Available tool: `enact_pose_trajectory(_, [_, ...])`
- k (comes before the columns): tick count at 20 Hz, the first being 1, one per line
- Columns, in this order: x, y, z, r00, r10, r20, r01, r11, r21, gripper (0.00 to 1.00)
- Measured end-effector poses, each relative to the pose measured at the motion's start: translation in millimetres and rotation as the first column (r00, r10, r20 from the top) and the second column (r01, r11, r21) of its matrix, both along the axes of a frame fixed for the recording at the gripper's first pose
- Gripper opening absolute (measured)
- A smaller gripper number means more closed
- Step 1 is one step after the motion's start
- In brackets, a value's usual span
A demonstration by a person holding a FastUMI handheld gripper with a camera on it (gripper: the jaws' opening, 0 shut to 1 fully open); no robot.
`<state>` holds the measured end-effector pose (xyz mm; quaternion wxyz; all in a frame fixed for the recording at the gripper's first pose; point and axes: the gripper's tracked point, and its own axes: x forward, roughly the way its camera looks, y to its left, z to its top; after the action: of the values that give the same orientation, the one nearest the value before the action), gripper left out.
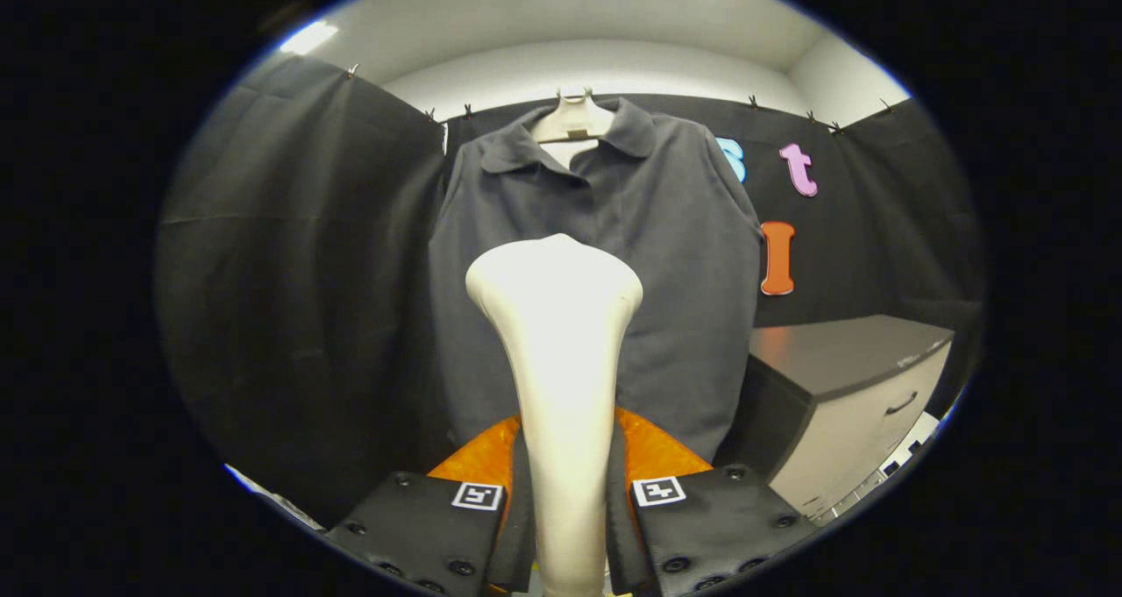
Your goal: Iron the clothes twice with a garment steamer, once on the left side and once on the right side.
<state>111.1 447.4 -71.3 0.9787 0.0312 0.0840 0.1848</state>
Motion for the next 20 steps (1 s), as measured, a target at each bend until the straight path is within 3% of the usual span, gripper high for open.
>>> enact_pose_trajectory(10, [84, 82, 71, 0.997, 0.049, 0.056, -0.049, 0.999, 0.013, 0.40])
enact_pose_trajectory(20, [122, 109, 52, 0.999, 0.045, 0.025, -0.045, 0.999, -0.004, 0.40])
